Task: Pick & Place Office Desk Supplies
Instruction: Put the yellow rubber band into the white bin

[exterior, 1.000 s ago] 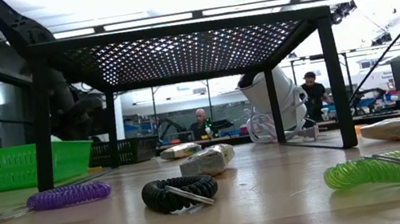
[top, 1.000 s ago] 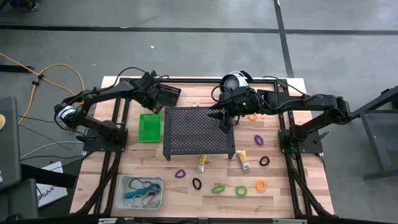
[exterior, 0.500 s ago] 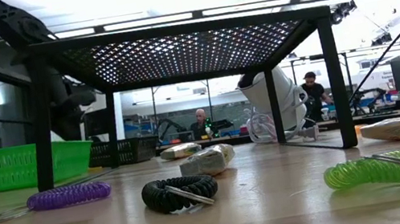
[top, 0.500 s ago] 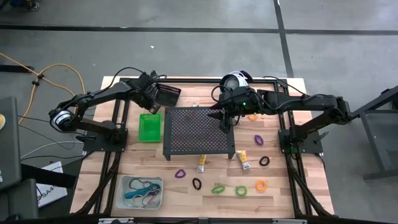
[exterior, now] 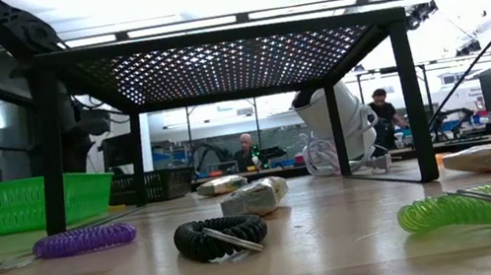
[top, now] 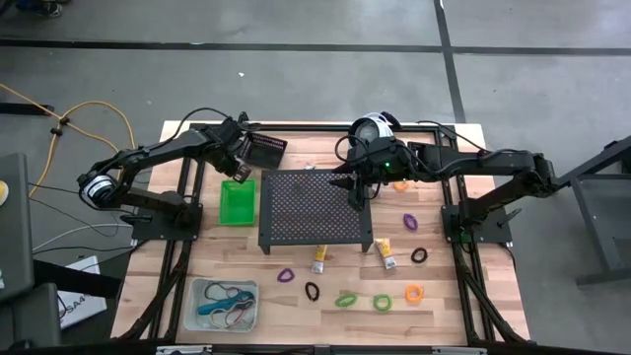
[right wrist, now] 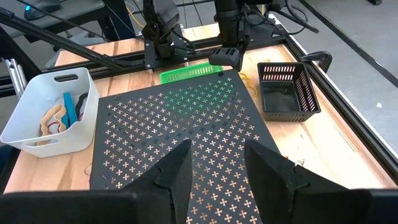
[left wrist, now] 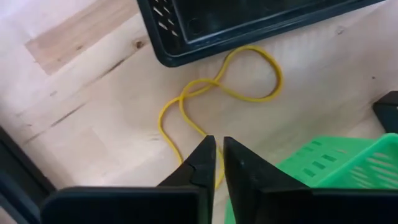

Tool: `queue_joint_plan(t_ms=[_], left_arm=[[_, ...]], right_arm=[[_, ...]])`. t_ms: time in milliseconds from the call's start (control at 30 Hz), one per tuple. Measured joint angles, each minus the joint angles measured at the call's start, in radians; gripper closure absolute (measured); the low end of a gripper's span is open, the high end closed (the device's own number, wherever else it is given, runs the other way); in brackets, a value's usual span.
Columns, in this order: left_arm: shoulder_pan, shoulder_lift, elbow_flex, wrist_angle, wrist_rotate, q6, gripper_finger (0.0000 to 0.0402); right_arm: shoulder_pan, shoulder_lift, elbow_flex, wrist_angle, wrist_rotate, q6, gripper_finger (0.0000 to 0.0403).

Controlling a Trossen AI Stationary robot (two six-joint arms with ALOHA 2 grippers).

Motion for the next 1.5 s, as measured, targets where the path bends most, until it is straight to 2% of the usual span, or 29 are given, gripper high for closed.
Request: queue_joint_plan(t_ms=[233, 433, 967, 1233, 1500], left_arm=[[0.001, 0.028, 0.000, 0.013, -0.025, 0.074, 0.0316], [0.001, 0.094, 0.000, 0.047, -0.024, 0.185, 0.0292], [0.001, 0.125, 0.000, 0.114, -0.118, 0.261, 0.0290], [0.016, 0.203, -0.002, 0.158, -0.114, 0.265, 0.0290], [0.029, 0.212, -0.001, 0.164, -0.104, 0.267, 0.0290]], right_arm=[[0.000, 0.000, 0.000, 0.000, 0.000, 0.000, 0.0268], [0.000, 0.000, 0.000, 0.000, 0.000, 0.000, 0.0268], [0.000, 0.000, 0.000, 0.000, 0.000, 0.000, 0.0268], [0.000, 0.000, 0.000, 0.000, 0.000, 0.000, 0.0268], [0.000, 0.000, 0.000, 0.000, 0.000, 0.000, 0.0268]])
